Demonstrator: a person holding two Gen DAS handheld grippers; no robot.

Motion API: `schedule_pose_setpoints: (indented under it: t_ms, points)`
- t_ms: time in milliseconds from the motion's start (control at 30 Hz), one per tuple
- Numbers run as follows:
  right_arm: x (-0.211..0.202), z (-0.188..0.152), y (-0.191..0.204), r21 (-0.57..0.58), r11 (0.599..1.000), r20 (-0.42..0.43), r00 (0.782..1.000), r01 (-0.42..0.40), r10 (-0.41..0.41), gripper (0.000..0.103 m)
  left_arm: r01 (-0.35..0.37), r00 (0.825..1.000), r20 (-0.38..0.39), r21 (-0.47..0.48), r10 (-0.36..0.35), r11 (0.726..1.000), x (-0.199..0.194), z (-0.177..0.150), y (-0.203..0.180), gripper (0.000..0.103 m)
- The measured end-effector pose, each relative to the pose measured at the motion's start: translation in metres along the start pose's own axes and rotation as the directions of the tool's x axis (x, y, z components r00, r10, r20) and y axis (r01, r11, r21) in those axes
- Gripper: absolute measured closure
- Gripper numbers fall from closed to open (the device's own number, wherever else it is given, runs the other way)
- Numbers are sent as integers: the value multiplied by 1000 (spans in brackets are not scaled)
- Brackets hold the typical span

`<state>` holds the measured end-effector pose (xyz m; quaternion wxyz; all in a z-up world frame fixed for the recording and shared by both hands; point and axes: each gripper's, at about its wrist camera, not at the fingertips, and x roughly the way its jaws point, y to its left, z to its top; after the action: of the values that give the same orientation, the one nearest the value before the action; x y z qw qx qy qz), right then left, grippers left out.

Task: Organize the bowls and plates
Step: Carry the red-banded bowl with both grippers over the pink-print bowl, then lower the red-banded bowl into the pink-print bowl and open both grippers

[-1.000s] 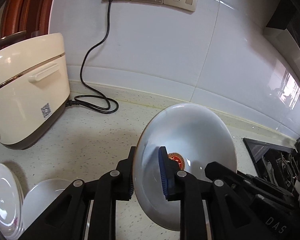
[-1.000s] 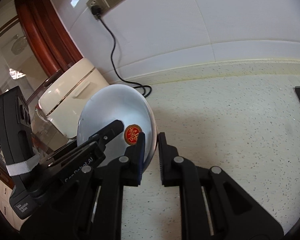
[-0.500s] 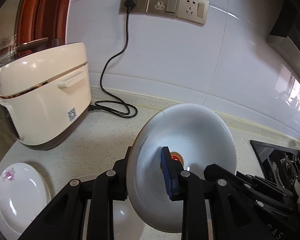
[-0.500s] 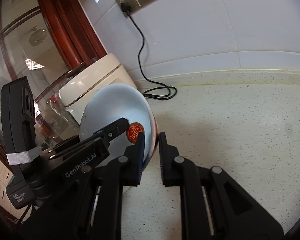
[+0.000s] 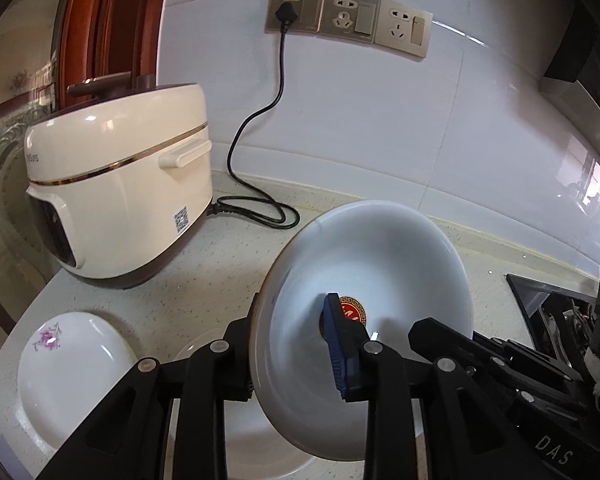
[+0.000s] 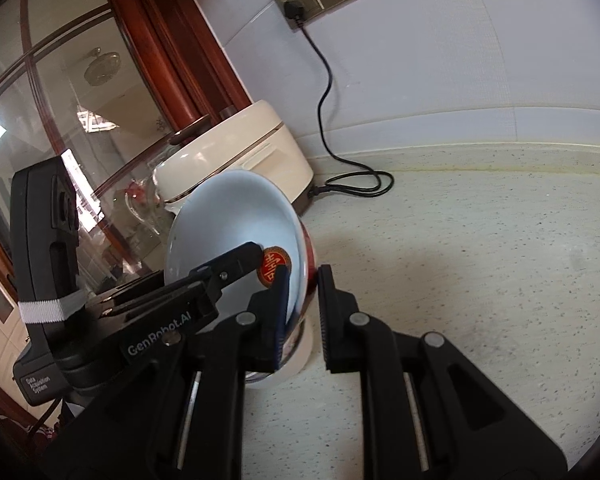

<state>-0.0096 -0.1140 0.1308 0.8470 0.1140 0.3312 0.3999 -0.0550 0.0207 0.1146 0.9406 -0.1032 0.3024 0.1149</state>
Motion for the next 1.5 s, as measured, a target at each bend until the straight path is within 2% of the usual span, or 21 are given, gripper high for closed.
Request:
schedule_pose_setpoints:
  t_ms: [467, 633, 767, 1000, 1200, 1367, 1500]
  points:
    - [16, -12, 17, -27, 998, -43, 998, -56, 55, 85, -48, 999, -19, 23, 48, 999, -10, -15, 20, 73]
    - [27, -18, 21, -43, 998, -81, 996, -41, 38, 84, -56, 997, -55, 22, 58, 998, -2, -21, 28, 71]
    - [32, -23, 26, -71, 997, -106, 994, -24, 17, 82, -60, 994, -91, 25, 62, 998, 7, -27, 33, 66]
    - [43, -32, 33, -132, 991, -143, 989, 25, -44, 81, -77, 985, -152, 43, 83, 996, 23, -36, 38, 66]
    - [45, -34, 37, -171, 984, -133, 989, 43, -67, 75, -81, 984, -156, 57, 89, 995, 24, -36, 38, 65]
    - [43, -34, 36, -178, 982, -120, 990, 57, -80, 74, -71, 984, -157, 57, 80, 996, 24, -35, 39, 61]
    - [37, -30, 31, -144, 989, -97, 994, 39, -54, 65, -44, 990, -136, 36, 48, 998, 18, -31, 42, 49]
